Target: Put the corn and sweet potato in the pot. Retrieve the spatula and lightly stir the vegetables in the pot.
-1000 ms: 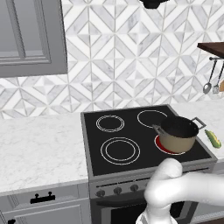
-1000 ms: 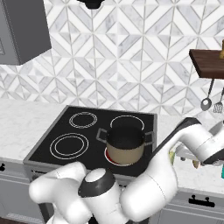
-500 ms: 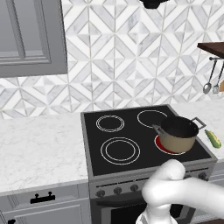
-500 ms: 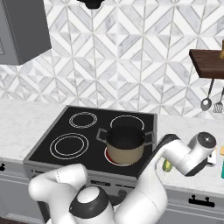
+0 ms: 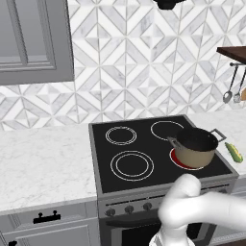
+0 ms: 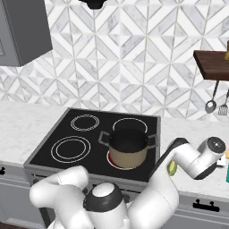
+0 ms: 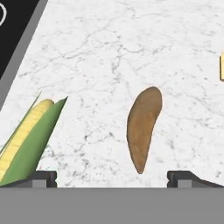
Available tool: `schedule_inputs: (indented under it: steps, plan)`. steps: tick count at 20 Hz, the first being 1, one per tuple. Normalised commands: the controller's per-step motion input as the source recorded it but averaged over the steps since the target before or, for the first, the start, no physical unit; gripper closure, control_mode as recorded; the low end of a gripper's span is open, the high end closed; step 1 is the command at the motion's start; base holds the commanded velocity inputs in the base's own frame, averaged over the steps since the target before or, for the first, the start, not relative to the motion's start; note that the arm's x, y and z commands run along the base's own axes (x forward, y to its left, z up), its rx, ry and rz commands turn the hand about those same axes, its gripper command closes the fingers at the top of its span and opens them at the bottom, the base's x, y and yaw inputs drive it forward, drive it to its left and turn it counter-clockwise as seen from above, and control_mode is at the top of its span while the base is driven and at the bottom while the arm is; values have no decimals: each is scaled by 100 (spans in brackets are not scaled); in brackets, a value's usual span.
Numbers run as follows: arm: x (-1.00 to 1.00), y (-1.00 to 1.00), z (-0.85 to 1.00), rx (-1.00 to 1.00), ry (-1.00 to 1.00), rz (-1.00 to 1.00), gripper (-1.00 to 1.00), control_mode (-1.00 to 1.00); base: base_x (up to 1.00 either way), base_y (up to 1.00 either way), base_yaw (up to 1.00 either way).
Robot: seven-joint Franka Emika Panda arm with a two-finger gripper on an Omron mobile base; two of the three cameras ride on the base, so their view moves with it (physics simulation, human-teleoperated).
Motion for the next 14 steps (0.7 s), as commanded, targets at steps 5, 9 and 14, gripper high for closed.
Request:
schedule_inputs:
  steps: [5,9,14]
  plan:
    - [37,-2,0,0,10,1,-100,-100,0,0,0]
    - [32,-13,-1,0,6,0,-100,-100,0,0,0]
    - [26,-12,-17,0,5,1,-100,-100,0,0,0]
